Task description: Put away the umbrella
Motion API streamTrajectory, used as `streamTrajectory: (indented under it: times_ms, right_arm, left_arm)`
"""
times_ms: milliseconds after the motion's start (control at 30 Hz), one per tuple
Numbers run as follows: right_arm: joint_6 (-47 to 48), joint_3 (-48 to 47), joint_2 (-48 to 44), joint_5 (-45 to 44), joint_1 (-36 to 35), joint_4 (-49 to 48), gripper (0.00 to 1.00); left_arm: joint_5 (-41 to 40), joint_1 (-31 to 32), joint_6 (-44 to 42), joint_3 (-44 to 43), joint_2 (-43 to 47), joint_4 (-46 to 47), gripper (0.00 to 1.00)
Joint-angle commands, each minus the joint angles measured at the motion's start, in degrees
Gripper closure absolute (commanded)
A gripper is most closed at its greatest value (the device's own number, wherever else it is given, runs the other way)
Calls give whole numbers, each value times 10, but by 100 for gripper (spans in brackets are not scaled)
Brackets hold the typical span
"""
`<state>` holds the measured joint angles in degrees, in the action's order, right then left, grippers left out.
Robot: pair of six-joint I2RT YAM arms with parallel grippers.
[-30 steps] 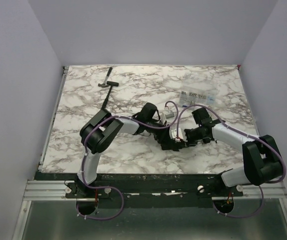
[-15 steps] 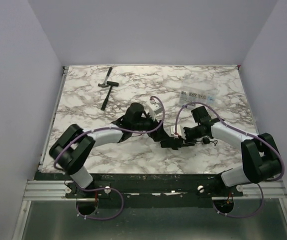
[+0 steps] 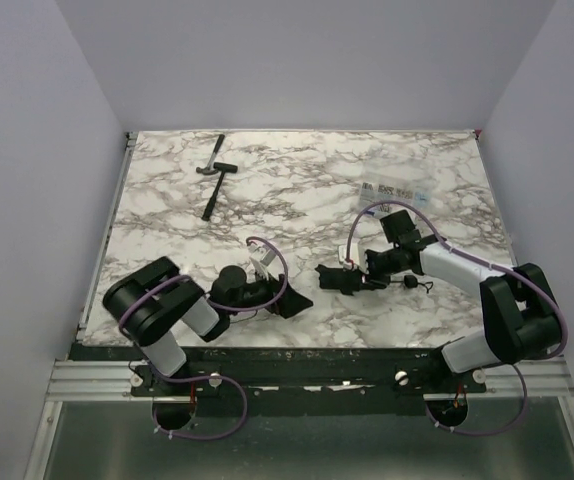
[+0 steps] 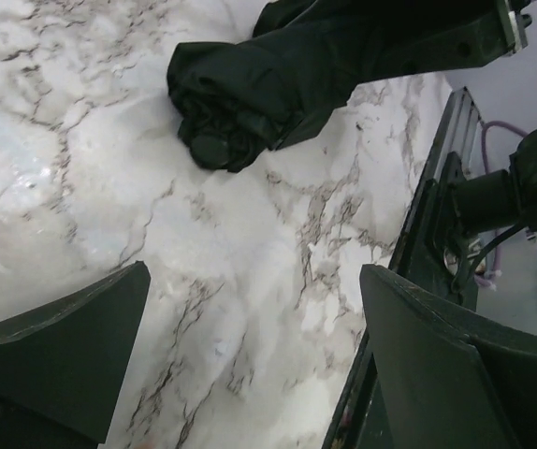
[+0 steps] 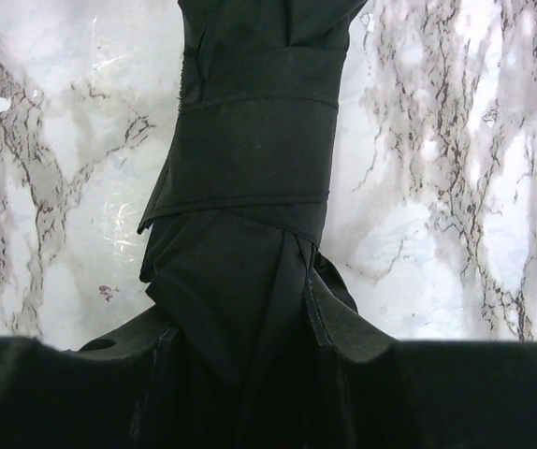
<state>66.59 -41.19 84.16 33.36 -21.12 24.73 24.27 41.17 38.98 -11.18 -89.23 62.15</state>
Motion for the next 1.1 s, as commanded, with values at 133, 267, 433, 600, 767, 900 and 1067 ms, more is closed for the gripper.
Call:
streamTrajectory:
  times_ms: [133,267,433,600,767,900,1067]
  right_arm:
    - [-39,15,40,-74,-11,0,98]
    - [-41,16,41,-74,-11,-2,98]
    - [-43,19,38,-77,-11,-8,98]
    - [-49,18,43,-82,-12,-9,98]
    - [-52,15,50,-80,-12,-5,98]
    - [-54,12,52,-80,-13,-4,98]
    - [-56,13,53,-81,-13,-6,98]
  left_arm:
    - [-89,113,154,-38,-204,288,1]
    - [-99,124,166,-64,-233,283,1]
    - [-60,124,159,-47,-214,291,1]
    - [-147,133,83,4,-26,103,1]
    - [-457,259,-124,-97,245,-397,1]
    - [-408,252,-104,-25,294,-283,1]
    - [-356,238,-57,-6,250,-213,1]
